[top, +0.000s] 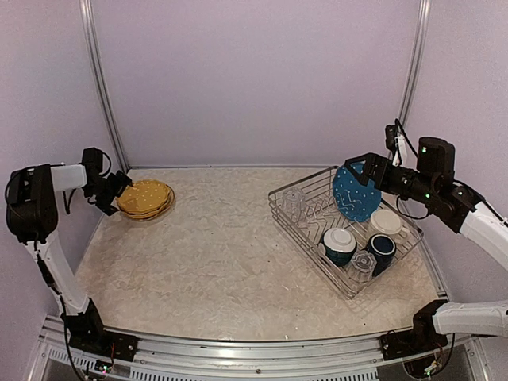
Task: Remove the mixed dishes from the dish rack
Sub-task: Move the plate to the corner of the board, then grab the plate from the dish rack, then pass from the right arm to the left, then place the plate on the plate.
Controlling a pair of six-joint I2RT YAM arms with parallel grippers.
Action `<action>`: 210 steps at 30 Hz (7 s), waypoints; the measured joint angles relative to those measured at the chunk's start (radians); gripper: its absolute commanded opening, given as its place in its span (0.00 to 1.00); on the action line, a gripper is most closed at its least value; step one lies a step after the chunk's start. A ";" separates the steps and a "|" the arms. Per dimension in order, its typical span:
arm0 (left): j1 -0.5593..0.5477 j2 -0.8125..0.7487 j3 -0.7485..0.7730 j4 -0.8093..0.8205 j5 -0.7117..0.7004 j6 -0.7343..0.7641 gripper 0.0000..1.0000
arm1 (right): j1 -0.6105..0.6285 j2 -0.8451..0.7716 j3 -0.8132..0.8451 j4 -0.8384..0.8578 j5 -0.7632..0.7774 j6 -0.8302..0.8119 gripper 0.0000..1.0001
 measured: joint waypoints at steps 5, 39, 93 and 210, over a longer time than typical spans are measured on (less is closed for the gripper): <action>-0.009 0.018 0.023 -0.009 0.003 -0.001 0.99 | -0.004 0.000 0.000 -0.007 0.010 0.000 1.00; -0.502 -0.535 0.145 -0.147 0.170 0.289 0.99 | -0.255 0.550 0.387 -0.403 0.347 -0.432 0.75; -0.745 -0.414 -0.050 0.004 0.354 0.276 0.99 | -0.224 0.316 0.343 -0.421 0.216 -0.440 0.00; 0.034 -0.026 0.087 -0.207 0.202 0.062 0.79 | -0.002 -0.127 -0.026 -0.053 0.132 0.004 1.00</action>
